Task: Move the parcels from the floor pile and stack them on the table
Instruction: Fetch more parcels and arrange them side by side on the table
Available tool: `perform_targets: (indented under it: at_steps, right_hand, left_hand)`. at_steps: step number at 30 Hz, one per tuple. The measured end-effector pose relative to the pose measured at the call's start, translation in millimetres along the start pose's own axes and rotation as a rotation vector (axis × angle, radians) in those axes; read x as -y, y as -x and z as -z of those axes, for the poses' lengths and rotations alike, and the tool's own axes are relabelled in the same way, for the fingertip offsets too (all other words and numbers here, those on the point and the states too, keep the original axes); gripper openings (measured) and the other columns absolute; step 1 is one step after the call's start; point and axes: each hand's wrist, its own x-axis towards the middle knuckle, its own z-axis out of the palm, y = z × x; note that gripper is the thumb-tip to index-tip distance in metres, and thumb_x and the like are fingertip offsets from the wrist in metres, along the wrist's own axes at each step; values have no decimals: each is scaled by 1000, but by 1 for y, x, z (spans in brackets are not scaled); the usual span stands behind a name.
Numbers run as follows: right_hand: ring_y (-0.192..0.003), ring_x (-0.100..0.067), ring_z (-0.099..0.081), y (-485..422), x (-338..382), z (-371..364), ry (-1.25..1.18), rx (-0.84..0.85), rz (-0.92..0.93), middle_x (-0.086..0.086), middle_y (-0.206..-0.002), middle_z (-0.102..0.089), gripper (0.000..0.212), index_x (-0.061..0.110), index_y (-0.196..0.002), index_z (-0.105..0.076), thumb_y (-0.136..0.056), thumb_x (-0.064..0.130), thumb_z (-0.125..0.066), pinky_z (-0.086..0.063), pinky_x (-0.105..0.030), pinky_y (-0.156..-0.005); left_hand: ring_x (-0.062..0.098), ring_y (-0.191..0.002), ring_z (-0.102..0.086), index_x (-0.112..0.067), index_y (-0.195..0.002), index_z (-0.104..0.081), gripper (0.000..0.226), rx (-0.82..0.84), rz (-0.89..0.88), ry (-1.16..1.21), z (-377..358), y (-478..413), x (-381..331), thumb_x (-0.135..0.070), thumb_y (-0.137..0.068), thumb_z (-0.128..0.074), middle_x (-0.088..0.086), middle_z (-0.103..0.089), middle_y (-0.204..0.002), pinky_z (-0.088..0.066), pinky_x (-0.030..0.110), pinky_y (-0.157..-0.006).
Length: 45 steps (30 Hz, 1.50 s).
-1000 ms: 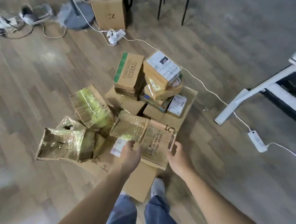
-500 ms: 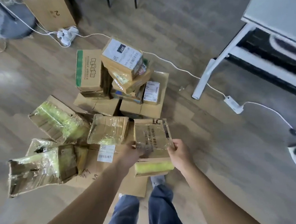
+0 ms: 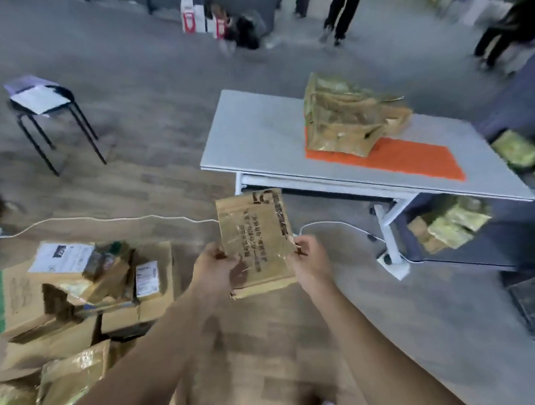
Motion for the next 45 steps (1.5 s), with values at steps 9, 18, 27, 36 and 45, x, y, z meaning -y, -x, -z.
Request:
perform_targets:
  at_steps: [9, 18, 27, 36, 45]
  right_hand:
    - [-74, -7, -52, -93, -3, 228, -181, -98, 188, 6, -84, -57, 7, 14, -100, -57, -94, 15, -56, -38, -16, -65]
    - [-111, -12, -54, -190, -14, 340, -168, -161, 245, 4, -117, -58, 23, 27, -111, -54, -97, 10, -51, -40, -21, -90]
    - [-110, -19, -63, -338, -8, 418, -399, -158, -24, 4, -120, -66, 68, 34, -115, -64, -62, 76, -58, -50, -48, -99]
    - [-102, -26, -64, -457, 14, 476, -397, -314, -125, -5, -110, -69, 33, 19, -103, -67, -97, 47, -49, -52, -47, -94]
    - [-74, -26, -61, -538, 17, 479, 191, 84, -56, -12, -81, -62, 33, 4, -84, -61, -99, 30, -49, -44, -33, -64]
  left_hand:
    - [23, -74, -57, -11, -78, -60, 15, -7, -152, 59, -220, -19, -80, 1, -85, -64, 3, -64, -73, -41, 29, -62]
    - [28, -83, -61, -21, -76, -66, 18, 9, -161, 162, -348, -58, -139, -9, -89, -60, 5, -64, -81, -48, 38, -76]
    - [6, -39, -57, -19, -73, -50, 32, 193, -98, 249, -478, -165, -222, 2, -97, -43, 1, -60, -63, -42, 15, -37]
    - [26, -84, -60, -15, -131, -57, 33, 258, -309, -383, -581, -249, -287, -20, -101, -44, 15, -66, -115, -43, 27, -71]
    - [30, -89, -63, -13, -128, -50, 42, 181, -178, -444, -619, -295, -311, -39, -100, -32, 14, -64, -102, -55, 40, -81]
